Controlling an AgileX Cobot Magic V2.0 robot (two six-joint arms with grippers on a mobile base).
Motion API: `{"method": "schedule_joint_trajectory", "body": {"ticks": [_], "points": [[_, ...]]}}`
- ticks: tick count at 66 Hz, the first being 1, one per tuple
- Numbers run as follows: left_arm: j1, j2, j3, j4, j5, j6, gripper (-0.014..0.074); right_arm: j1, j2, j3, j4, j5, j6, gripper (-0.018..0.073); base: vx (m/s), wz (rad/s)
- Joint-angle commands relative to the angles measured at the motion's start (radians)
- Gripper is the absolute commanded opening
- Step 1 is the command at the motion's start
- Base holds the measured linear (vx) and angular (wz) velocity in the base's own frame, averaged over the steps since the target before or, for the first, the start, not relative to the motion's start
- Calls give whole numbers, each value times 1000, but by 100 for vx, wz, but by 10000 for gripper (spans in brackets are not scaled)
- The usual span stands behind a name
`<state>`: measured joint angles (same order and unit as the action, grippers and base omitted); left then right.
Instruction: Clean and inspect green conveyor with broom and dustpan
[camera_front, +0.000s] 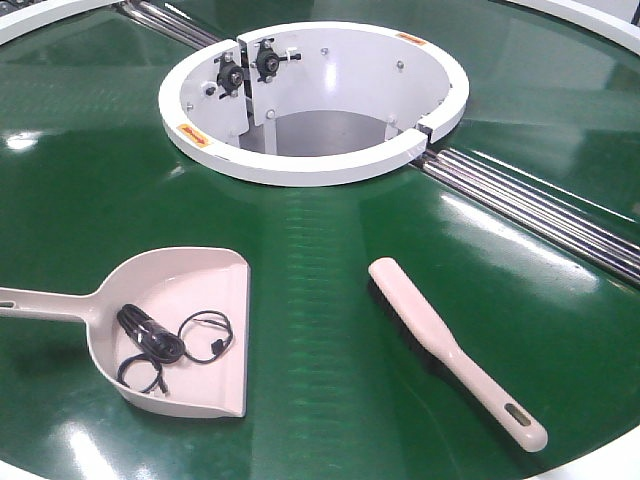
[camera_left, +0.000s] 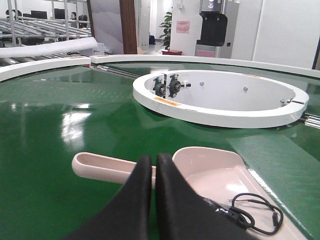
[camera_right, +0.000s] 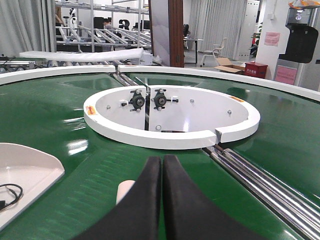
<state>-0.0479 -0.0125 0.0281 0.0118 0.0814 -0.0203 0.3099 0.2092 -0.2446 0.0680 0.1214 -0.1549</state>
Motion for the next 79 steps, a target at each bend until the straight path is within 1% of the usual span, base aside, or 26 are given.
{"method": "schedule_joint_trajectory", "body": {"ticks": [1,52,57,61,67,72,79], "points": [[0,-14,9,-1,-66,-1,-6,-6,8,-26,-8,-75,0,-9,0,0],[0,-14,9,-1,-66,-1,-6,-11,8,-26,-14,-76,0,-9,0,0],[0,-14,9,-1,-66,-1,-6,-61,10,-17,-26,-77,11,-9,0,0],[0,-14,9,-1,-66,-1,-6,-133,8,3,-40,-89,53,-9,0,0],[0,-14,9,-1,-66,-1,-6,-213,-6,60,-113,-144,113,-9,0,0],[0,-14,9,-1,-66,-1,-6,-240,-26,123,-151,-199,142,-9,0,0],[0,-14,9,-1,-66,-1,-6,-237,-64,230,-151,-261,142,-9,0,0]]}}
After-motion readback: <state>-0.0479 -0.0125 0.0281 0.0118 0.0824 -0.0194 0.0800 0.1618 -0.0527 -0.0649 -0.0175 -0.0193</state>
